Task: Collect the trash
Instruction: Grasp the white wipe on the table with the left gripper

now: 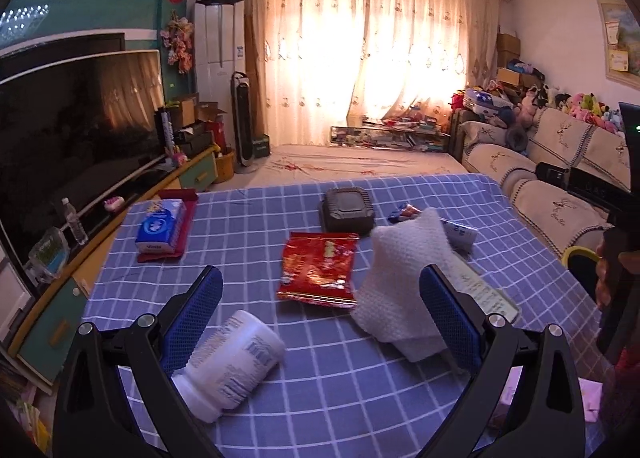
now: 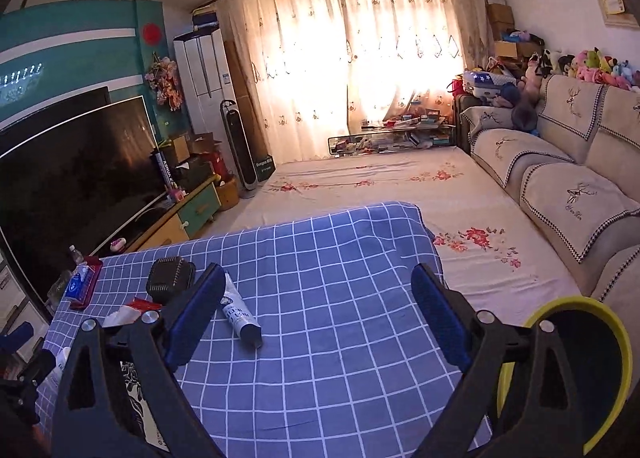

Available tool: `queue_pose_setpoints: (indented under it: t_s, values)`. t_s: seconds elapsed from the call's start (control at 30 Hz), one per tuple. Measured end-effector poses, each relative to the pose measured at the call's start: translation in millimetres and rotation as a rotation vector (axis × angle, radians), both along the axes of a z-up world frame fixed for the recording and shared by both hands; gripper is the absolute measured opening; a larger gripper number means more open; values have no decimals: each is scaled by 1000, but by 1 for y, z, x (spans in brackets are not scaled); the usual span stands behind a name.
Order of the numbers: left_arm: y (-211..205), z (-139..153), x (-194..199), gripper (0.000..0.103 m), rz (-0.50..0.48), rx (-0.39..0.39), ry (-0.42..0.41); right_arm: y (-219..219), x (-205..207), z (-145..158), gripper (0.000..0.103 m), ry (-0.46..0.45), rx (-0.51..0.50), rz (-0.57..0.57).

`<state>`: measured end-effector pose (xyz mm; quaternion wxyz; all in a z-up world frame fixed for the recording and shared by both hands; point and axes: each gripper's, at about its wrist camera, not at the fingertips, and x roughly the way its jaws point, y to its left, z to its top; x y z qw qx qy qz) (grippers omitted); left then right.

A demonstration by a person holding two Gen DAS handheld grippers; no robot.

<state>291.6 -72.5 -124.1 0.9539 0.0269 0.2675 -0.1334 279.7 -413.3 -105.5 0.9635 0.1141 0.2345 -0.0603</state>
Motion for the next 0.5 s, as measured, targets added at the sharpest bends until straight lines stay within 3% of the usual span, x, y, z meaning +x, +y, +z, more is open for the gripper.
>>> queue_pose_setpoints:
  t_s: [0.3, 0.5]
  values:
    - [-45, -7, 22, 95, -89, -25, 131, 10, 4, -2, 90, 28, -1, 40]
    - [-46, -16, 40, 73, -127, -93, 216, 13, 5, -3, 90, 42, -2, 49]
